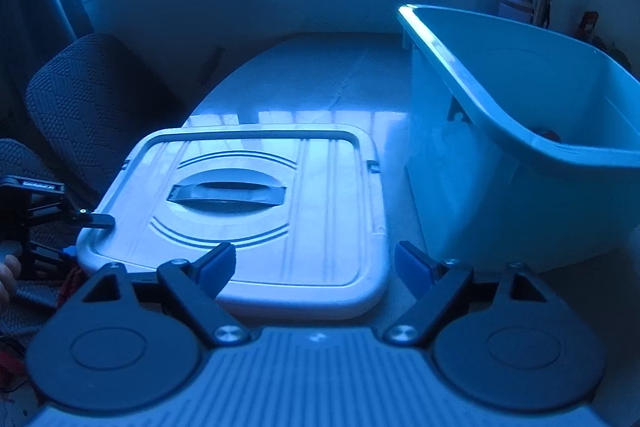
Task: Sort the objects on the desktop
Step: 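Grasp the edge of the white lid with both grippers, then lift the white lid with both grippers, tilting it up on edge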
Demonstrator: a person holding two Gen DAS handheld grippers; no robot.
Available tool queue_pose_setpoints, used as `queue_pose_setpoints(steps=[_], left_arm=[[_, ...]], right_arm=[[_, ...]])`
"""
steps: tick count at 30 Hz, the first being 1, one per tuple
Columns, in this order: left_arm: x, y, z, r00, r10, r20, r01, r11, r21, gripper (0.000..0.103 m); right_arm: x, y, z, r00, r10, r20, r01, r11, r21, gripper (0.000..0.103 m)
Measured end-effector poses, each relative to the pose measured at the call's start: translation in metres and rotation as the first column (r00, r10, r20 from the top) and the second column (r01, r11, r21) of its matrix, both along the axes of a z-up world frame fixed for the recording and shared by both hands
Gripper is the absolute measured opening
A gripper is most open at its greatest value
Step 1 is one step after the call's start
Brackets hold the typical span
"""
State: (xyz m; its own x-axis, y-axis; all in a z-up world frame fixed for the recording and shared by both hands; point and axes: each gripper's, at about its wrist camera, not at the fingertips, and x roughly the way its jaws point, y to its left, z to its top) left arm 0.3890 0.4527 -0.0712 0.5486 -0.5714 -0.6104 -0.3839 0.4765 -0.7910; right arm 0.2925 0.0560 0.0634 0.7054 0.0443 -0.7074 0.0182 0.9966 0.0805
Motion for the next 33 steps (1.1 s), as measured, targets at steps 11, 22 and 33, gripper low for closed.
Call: queue_pose_setpoints(steps=[11,22,33], left_arm=[[0.009,0.014,-0.013,0.999,-0.032,0.042,0.029,0.997,0.073,0.046],[0.012,0.018,-0.020,0.998,-0.033,0.058,0.028,0.997,0.073,0.049],[0.014,0.017,-0.019,0.998,-0.024,0.054,0.019,0.996,0.082,0.050]], right_arm=[[0.022,-0.018,-0.032,0.985,-0.097,-0.141,0.110,0.990,0.090,0.087],[0.048,-0.011,-0.040,0.981,-0.112,-0.157,0.130,0.986,0.108,0.087],[0.058,-0.023,-0.061,0.971,-0.098,-0.219,0.167,0.931,0.323,0.074]])
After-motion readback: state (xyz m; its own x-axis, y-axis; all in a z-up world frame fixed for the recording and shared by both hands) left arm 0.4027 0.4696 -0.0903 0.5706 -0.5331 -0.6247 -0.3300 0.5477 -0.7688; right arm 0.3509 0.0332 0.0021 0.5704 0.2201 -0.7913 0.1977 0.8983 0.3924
